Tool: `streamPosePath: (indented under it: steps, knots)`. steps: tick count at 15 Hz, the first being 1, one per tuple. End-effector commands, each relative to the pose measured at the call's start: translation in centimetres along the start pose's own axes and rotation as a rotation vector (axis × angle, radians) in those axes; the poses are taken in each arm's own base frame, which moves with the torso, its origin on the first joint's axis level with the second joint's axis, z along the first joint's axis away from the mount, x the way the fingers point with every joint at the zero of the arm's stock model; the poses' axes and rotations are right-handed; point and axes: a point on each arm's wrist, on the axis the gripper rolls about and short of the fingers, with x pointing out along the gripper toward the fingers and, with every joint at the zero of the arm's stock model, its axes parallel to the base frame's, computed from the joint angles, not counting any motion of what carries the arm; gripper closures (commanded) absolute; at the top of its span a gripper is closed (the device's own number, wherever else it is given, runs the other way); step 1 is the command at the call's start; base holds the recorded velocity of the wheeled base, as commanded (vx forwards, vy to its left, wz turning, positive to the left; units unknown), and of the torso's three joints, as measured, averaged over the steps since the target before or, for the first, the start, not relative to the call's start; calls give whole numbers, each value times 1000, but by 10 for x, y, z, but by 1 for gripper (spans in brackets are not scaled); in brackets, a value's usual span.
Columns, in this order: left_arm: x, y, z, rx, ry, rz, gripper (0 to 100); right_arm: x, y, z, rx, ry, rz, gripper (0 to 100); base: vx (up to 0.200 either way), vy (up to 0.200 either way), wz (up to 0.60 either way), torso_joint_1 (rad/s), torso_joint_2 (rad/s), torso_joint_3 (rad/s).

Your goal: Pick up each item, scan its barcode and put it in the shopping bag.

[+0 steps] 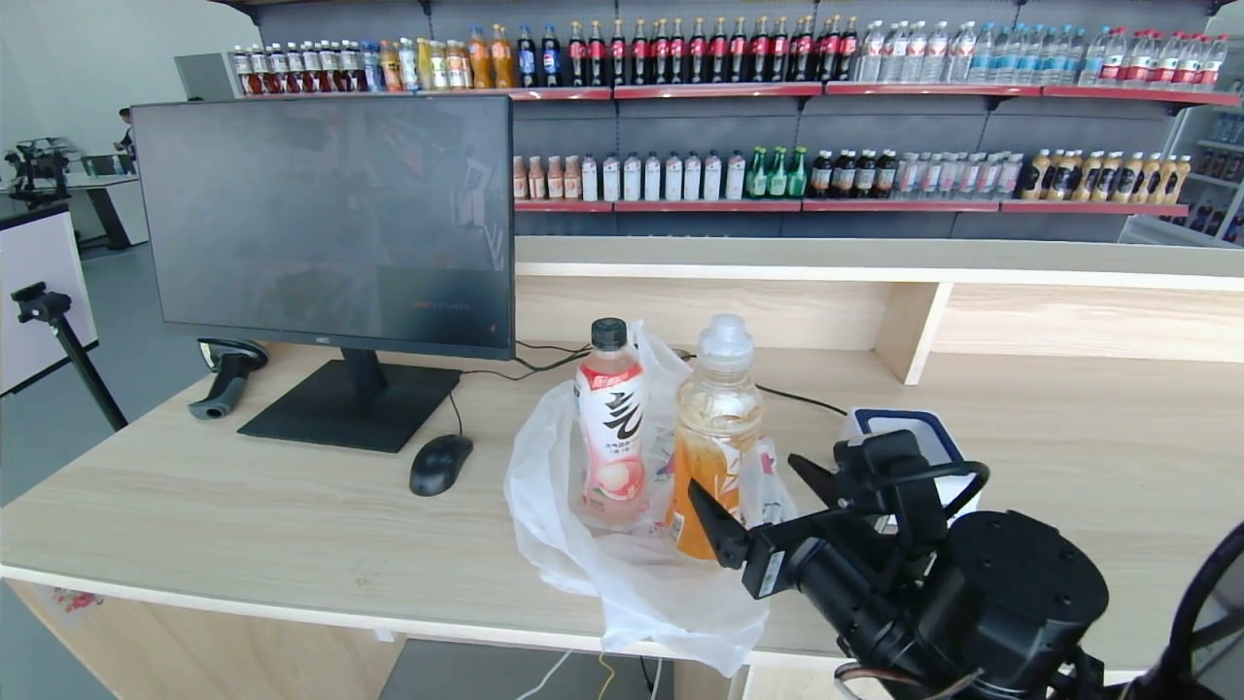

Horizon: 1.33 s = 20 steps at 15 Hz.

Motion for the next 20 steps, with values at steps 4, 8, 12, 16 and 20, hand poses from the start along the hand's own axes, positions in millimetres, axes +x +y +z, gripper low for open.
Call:
streamPosePath:
  steps: [4, 8, 12, 16, 20]
  knots:
    - [0, 0, 0, -2, 0, 1, 0, -116, -98, 63, 192, -257, -328, 0, 0, 0, 0, 0, 0, 0]
    - [0, 0, 0, -2, 0, 1, 0, -197, -111, 56, 119, -183, -323, 0, 0, 0, 0, 0, 0, 0]
    - [0, 0, 0, -2, 0, 1, 0, -279, -113, 8, -78, 15, 92, 0, 0, 0, 0, 0, 0, 0]
    - [0, 0, 0, -2, 0, 3, 0, -286, -112, -11, -97, 77, 238, 0, 0, 0, 0, 0, 0, 0]
    - [0, 0, 0, -5, 0, 1, 0, -286, -108, -11, -64, 64, -42, 0, 0, 0, 0, 0, 0, 0]
